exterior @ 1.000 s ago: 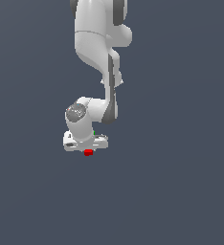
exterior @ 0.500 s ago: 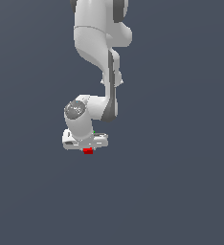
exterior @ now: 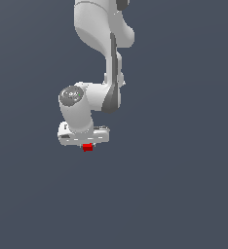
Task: Stack the red cube on top of the green cube.
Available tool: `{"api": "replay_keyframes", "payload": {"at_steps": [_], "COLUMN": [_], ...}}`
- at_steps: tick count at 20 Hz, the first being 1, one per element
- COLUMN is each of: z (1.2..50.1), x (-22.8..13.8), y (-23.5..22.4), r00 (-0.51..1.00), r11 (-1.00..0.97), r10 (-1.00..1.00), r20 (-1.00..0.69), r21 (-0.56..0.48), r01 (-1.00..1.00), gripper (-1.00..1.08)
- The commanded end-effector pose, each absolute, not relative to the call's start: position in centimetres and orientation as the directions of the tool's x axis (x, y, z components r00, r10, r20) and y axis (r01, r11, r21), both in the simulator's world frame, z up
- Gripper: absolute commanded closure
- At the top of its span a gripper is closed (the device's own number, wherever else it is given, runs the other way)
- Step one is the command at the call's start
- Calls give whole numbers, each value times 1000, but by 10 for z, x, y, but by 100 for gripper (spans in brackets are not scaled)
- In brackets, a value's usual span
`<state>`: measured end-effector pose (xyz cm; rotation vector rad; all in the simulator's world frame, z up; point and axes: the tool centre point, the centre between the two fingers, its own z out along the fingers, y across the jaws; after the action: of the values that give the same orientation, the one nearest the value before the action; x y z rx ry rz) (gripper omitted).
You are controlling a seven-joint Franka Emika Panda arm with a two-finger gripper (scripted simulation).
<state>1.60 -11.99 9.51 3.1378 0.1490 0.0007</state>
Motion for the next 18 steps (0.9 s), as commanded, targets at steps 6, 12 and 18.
{"api": "replay_keyframes", "payload": {"at_steps": [6, 12, 18], "z": [120, 117, 110], "x": [17, 14, 0], "y": [-120, -120, -120], "r00": [995, 995, 995], "r11": [-995, -995, -995], "r10": [95, 95, 95], "r20": [0, 1, 1], "r21": [0, 0, 0], "r01": [95, 95, 95], "gripper": [108, 108, 108]}}
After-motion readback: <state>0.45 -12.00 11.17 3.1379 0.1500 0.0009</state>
